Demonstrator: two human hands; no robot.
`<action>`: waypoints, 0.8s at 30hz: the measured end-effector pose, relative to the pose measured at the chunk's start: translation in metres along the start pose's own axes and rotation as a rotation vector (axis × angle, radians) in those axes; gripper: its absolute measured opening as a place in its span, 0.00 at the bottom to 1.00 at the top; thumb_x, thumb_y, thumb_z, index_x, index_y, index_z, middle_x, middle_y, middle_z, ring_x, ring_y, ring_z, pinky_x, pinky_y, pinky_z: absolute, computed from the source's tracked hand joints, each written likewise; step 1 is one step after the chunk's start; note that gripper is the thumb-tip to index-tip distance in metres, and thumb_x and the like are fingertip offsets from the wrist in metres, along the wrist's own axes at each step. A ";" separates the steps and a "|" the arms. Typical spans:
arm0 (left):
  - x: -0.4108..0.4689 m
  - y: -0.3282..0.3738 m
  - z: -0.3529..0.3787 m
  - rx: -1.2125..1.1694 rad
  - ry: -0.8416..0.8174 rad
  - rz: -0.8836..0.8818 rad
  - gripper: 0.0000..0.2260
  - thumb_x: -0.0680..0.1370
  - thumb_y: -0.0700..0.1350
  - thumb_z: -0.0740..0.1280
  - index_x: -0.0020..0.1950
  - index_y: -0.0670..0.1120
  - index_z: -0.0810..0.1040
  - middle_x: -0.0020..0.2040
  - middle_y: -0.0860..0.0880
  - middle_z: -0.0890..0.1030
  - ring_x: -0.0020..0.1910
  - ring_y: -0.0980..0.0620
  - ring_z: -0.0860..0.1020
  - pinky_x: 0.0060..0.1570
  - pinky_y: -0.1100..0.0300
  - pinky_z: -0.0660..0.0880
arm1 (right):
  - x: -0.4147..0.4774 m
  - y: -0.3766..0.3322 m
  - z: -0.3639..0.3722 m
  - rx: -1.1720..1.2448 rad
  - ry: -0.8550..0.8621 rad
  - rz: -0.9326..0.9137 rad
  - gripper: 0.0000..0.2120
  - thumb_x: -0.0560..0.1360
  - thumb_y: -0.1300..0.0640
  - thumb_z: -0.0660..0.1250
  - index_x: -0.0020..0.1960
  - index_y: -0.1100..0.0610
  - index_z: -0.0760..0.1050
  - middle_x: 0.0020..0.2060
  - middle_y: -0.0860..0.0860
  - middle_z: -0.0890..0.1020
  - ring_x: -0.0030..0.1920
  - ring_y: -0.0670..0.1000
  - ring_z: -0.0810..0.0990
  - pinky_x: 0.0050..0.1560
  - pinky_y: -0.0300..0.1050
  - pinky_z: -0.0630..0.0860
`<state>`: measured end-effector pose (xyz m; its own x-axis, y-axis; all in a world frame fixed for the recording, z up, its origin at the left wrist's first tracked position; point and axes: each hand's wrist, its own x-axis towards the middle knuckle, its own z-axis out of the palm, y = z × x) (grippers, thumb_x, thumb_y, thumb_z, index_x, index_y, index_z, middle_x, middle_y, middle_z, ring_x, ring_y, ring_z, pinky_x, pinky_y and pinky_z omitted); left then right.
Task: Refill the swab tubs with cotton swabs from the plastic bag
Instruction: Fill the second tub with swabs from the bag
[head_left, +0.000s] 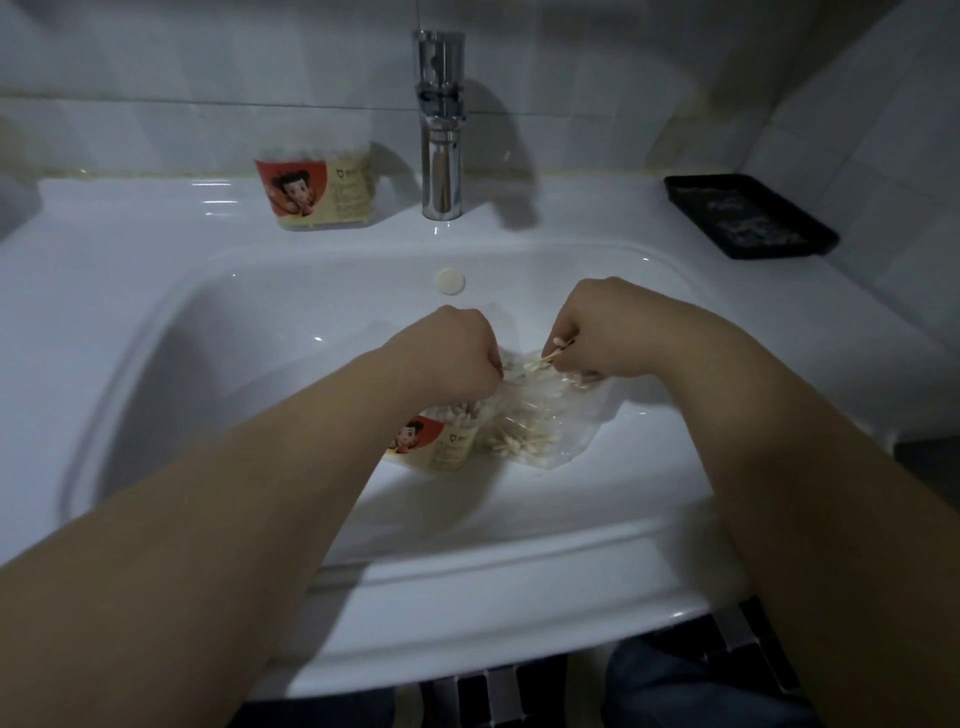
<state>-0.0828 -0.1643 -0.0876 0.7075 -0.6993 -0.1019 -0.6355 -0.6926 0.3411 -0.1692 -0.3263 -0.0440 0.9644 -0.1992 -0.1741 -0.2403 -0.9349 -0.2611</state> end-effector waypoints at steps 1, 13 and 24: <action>0.000 0.000 0.001 0.011 -0.004 -0.002 0.11 0.76 0.44 0.65 0.49 0.42 0.86 0.41 0.44 0.85 0.41 0.48 0.82 0.46 0.51 0.82 | 0.000 0.001 -0.001 0.036 0.011 0.009 0.10 0.74 0.62 0.70 0.47 0.50 0.88 0.32 0.46 0.85 0.33 0.44 0.85 0.34 0.34 0.77; 0.004 0.004 -0.005 -0.575 0.232 -0.160 0.12 0.83 0.41 0.55 0.55 0.47 0.79 0.50 0.48 0.78 0.38 0.50 0.73 0.40 0.59 0.68 | 0.004 0.008 -0.005 0.485 0.080 0.119 0.07 0.75 0.66 0.72 0.50 0.58 0.86 0.33 0.53 0.87 0.36 0.51 0.88 0.47 0.45 0.84; -0.005 0.009 -0.015 -1.194 -0.086 -0.280 0.06 0.84 0.41 0.56 0.54 0.44 0.73 0.40 0.42 0.86 0.29 0.51 0.78 0.27 0.64 0.72 | 0.001 0.010 -0.007 0.533 0.074 0.155 0.06 0.75 0.67 0.73 0.48 0.59 0.86 0.33 0.55 0.87 0.36 0.52 0.88 0.45 0.43 0.85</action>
<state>-0.0873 -0.1647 -0.0698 0.7225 -0.5933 -0.3549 0.2485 -0.2561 0.9342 -0.1693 -0.3377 -0.0403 0.9139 -0.3607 -0.1863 -0.3840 -0.6192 -0.6849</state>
